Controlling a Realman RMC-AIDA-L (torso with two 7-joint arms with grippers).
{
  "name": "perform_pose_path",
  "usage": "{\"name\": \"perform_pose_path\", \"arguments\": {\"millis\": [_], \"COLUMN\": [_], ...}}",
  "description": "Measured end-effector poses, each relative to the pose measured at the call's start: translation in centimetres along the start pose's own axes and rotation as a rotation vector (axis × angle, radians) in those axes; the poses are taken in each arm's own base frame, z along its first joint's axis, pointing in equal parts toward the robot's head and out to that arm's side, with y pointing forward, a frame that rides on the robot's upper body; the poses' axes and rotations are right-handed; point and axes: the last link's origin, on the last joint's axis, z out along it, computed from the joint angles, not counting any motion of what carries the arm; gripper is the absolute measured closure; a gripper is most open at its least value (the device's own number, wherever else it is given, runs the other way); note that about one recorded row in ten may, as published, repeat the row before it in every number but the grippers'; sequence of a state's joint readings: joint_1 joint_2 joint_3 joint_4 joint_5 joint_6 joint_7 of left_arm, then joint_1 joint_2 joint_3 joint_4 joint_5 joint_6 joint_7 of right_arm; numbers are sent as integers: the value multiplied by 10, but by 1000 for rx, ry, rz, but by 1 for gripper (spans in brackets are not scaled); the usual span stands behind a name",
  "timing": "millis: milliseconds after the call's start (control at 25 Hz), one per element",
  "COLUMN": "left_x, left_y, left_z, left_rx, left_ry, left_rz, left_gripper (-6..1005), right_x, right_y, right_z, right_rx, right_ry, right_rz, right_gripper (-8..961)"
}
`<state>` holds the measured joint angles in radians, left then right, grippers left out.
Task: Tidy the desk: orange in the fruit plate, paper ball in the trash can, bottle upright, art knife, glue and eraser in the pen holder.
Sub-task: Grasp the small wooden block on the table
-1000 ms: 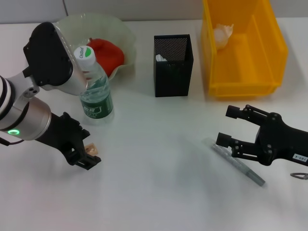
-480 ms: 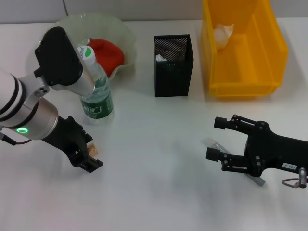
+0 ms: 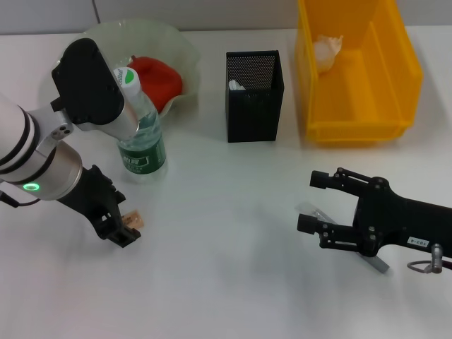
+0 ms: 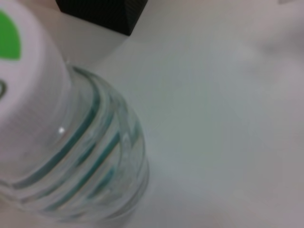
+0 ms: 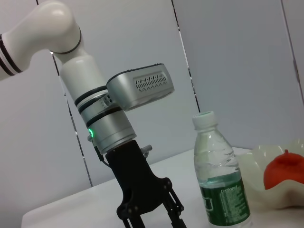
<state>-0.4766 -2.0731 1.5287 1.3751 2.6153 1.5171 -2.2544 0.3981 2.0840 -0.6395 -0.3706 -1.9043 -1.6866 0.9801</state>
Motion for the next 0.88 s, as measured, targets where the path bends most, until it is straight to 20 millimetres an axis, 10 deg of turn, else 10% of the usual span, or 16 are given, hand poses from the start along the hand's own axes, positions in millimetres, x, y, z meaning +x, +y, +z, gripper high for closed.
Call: {"name": "perform_pose_path", "arguments": {"millis": [880], "left_x": [5], "left_y": [0], "left_z": [-1], "left_rx": [-4], "left_ry": [-48], "left_rz": [6], "left_gripper": [289], "right_x": [-1], "right_y": [-6], "right_z": [9], "right_rx": [13], "right_ry": [5], "right_rz": [4], "right_gripper": [120]}}
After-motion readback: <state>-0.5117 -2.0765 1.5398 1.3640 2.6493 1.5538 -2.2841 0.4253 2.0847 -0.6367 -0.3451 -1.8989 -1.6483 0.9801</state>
